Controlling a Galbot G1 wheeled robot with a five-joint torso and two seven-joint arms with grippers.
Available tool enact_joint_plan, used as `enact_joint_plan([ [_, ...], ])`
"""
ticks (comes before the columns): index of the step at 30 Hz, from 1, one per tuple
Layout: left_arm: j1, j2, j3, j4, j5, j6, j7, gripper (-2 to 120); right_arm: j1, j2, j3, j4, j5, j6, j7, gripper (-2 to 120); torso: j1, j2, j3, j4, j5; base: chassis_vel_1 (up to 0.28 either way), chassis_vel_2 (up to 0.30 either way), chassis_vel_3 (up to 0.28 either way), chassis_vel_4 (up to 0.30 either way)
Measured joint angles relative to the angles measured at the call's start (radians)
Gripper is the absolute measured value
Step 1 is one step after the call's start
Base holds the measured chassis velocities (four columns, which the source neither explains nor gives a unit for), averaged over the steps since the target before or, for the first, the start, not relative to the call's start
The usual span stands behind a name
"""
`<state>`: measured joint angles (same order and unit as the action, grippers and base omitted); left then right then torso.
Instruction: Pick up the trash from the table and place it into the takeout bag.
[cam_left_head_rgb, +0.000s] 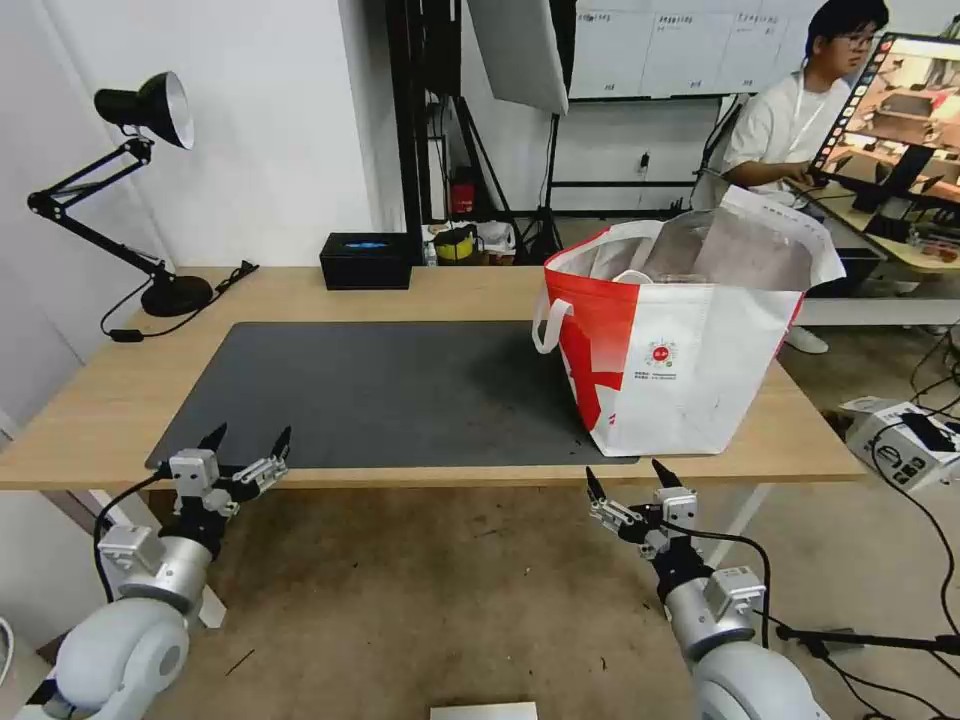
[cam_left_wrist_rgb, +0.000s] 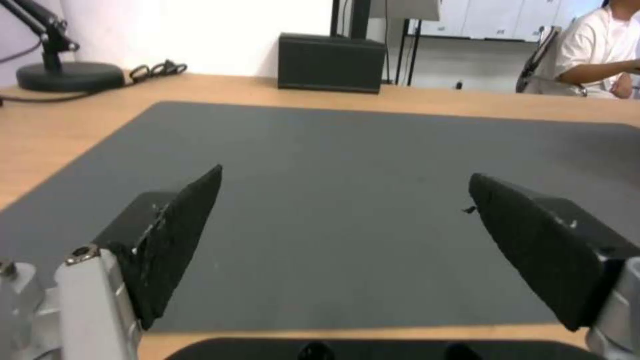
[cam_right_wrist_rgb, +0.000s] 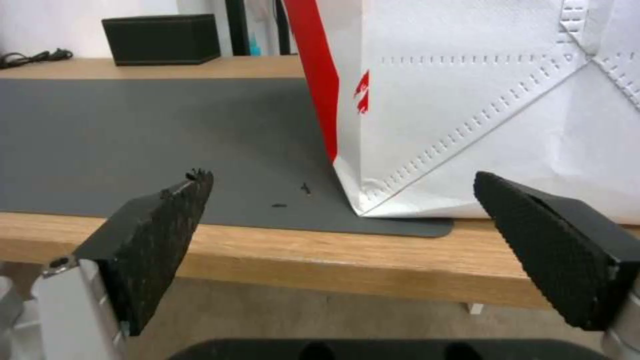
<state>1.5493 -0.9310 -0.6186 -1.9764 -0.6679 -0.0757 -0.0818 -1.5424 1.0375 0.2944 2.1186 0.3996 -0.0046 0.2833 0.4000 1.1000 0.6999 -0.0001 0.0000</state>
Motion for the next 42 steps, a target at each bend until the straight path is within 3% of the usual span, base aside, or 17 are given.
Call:
enact_joint_plan([
  [24,0.072,-0.075,-0.033,-0.005,0.034,-0.035,0.01,100,0.0,0.0,0.0,0.0,0.0,0.0,0.0,100,0.0,0.0,0.0,0.0002,0.0,0.0,0.0,0.0,0.0],
  [42,0.072,-0.075,-0.033,-0.007,0.034,-0.035,0.01,100,0.0,0.0,0.0,0.0,0.0,0.0,0.0,100,0.0,0.0,0.0,0.0001,0.0,0.0,0.0,0.0,0.0],
])
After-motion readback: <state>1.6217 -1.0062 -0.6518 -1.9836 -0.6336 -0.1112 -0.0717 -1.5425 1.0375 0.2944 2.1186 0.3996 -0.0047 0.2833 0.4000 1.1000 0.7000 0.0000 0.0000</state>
